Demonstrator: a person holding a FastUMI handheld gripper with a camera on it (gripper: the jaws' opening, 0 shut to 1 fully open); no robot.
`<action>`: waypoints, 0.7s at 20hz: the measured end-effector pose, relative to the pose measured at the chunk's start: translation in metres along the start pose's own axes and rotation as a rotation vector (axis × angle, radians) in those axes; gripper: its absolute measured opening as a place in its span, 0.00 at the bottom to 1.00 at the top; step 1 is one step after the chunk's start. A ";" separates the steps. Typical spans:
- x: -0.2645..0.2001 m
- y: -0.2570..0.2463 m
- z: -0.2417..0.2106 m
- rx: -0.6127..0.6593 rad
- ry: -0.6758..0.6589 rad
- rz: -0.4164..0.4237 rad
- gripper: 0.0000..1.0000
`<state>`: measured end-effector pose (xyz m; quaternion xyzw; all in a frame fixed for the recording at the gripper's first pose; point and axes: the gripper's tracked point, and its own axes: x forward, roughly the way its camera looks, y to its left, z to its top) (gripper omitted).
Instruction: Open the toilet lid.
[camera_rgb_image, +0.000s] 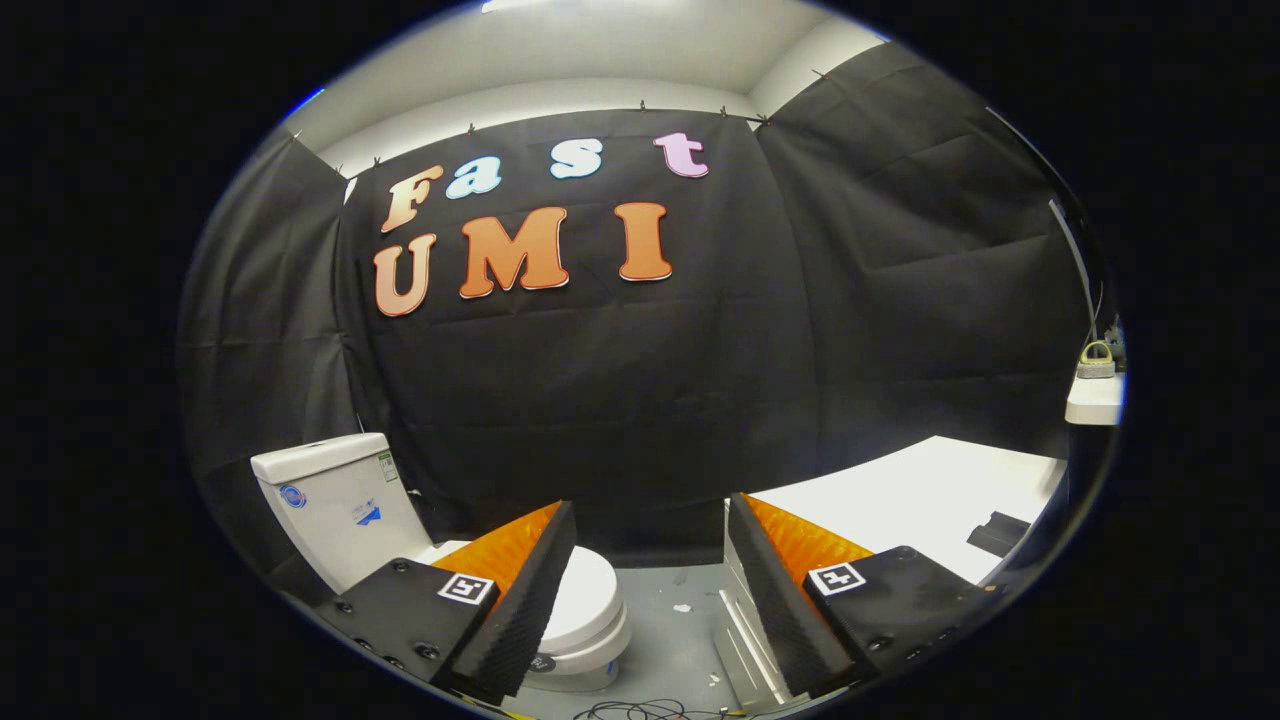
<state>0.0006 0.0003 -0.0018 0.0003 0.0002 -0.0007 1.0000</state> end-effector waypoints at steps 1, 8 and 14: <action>-0.001 0.000 0.000 0.000 0.000 0.000 0.98; 0.000 0.002 0.000 0.002 0.001 0.007 0.98; -0.006 0.034 0.016 0.076 -0.044 0.114 0.98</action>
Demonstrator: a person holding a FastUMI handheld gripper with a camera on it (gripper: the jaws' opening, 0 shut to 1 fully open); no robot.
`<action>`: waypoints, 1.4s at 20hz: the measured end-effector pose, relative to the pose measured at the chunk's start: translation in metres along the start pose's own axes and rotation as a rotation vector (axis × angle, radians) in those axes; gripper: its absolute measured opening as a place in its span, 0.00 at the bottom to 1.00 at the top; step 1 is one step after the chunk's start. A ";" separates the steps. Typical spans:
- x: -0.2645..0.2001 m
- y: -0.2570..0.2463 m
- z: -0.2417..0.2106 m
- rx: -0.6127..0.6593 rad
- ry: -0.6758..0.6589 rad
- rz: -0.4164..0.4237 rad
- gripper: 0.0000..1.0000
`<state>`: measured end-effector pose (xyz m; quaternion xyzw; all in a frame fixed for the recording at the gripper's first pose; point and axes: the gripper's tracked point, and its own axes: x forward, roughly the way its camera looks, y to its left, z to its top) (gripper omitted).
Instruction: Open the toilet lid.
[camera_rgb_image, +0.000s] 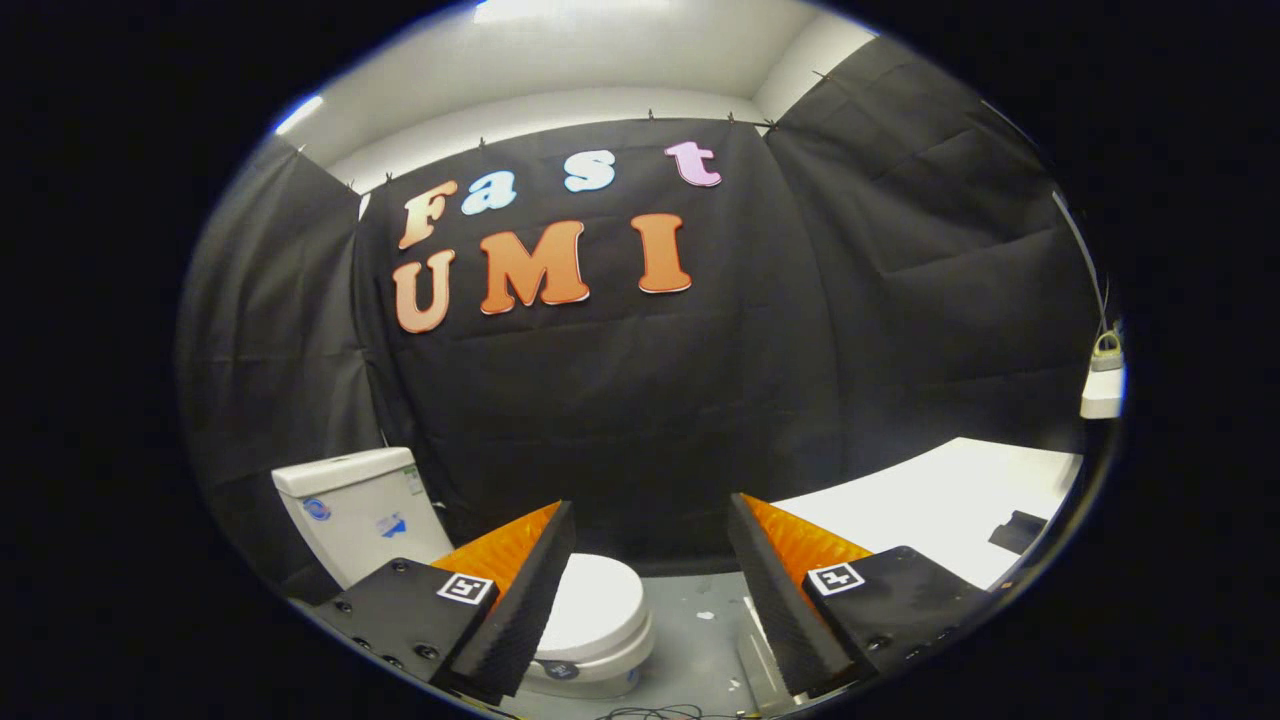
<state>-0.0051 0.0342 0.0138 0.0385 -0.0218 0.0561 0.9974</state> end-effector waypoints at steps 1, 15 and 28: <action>0.002 0.008 0.000 0.037 -0.001 0.022 0.98; 0.047 0.114 -0.067 0.189 0.108 0.161 0.98; 0.050 0.079 -0.243 0.483 0.383 0.109 0.98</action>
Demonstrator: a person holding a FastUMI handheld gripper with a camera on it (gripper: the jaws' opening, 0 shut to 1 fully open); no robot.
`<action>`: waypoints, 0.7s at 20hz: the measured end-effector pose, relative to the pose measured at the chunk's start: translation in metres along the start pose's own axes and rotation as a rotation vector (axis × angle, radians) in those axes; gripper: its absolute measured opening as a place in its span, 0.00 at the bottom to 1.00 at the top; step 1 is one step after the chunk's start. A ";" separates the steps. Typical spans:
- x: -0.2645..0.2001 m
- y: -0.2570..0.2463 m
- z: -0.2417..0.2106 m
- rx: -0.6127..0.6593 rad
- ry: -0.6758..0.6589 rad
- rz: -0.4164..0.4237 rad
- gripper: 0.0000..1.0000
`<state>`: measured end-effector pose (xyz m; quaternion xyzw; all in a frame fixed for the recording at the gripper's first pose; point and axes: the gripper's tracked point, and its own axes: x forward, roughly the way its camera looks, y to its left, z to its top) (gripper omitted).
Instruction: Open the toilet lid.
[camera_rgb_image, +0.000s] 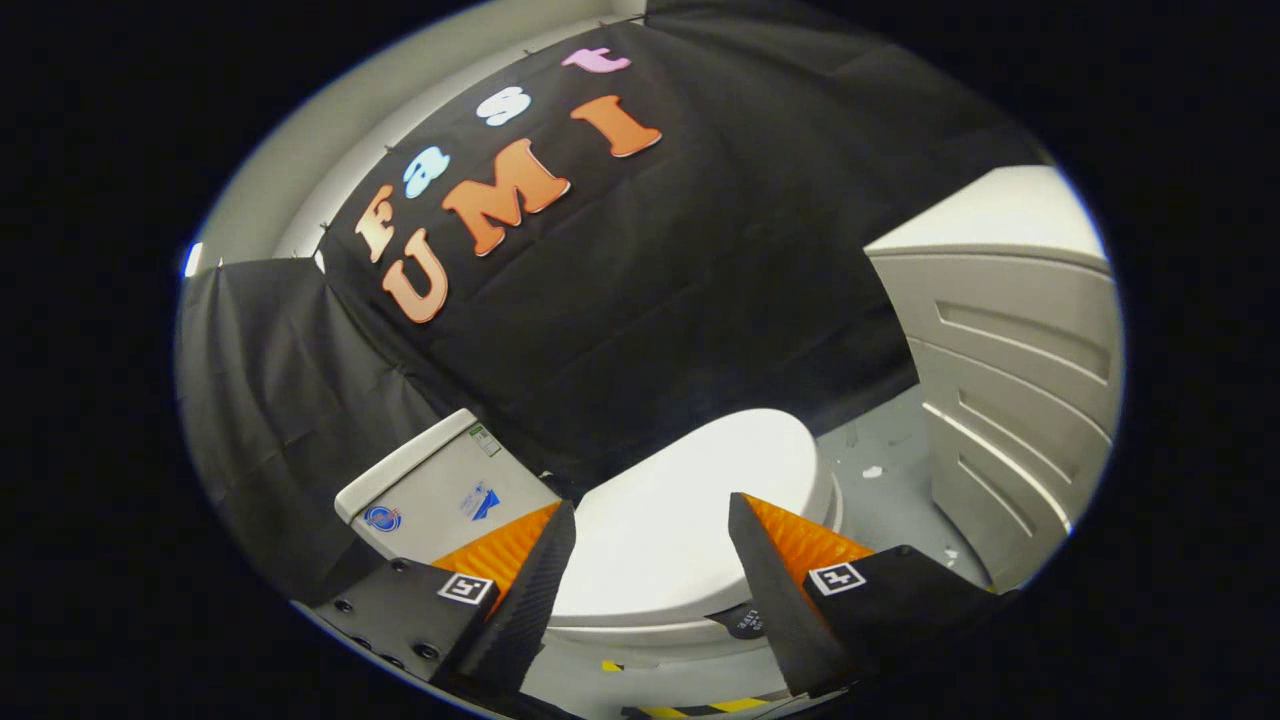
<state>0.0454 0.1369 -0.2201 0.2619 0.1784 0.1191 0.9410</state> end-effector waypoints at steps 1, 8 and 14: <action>0.003 -0.007 -0.008 0.034 0.020 0.002 0.98; 0.018 -0.061 -0.063 0.316 0.170 -0.086 0.99; 0.019 -0.073 -0.104 0.429 0.281 -0.119 0.99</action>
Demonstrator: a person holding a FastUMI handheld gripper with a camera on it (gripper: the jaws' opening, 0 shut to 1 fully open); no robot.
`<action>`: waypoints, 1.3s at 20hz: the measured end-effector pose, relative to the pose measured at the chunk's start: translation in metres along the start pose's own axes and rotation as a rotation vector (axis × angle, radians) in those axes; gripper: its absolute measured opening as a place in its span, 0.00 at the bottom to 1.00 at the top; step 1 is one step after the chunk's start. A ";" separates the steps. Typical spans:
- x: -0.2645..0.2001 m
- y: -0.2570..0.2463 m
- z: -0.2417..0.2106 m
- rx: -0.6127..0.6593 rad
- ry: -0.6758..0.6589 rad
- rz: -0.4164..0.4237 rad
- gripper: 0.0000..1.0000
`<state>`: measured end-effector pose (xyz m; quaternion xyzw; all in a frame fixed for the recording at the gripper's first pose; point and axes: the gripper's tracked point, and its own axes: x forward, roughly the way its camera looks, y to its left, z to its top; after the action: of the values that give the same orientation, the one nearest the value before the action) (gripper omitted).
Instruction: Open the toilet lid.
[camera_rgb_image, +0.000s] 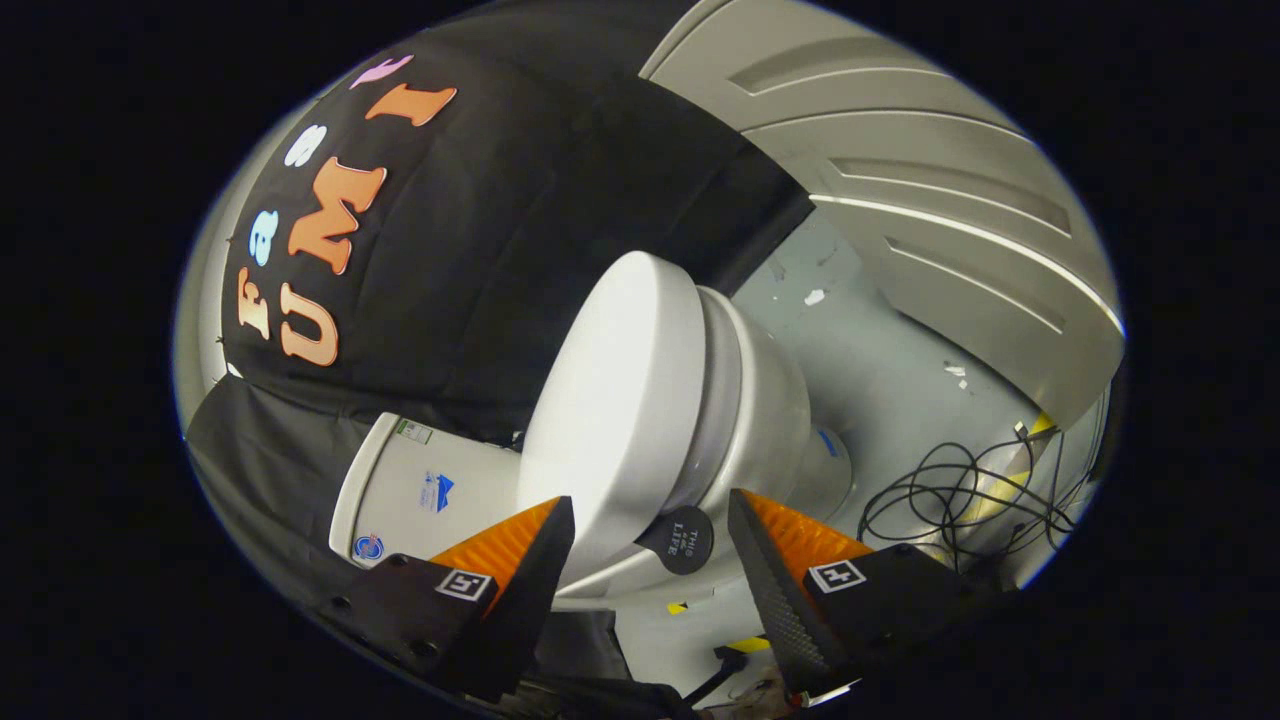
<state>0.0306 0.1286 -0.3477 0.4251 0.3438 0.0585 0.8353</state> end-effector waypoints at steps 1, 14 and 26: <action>0.001 -0.004 -0.004 0.022 0.020 0.000 0.98; 0.007 -0.005 -0.013 0.227 0.082 0.088 0.59; 0.018 -0.020 -0.016 0.206 0.073 0.059 0.35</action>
<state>0.0302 0.1336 -0.3783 0.5161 0.3656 0.0628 0.7721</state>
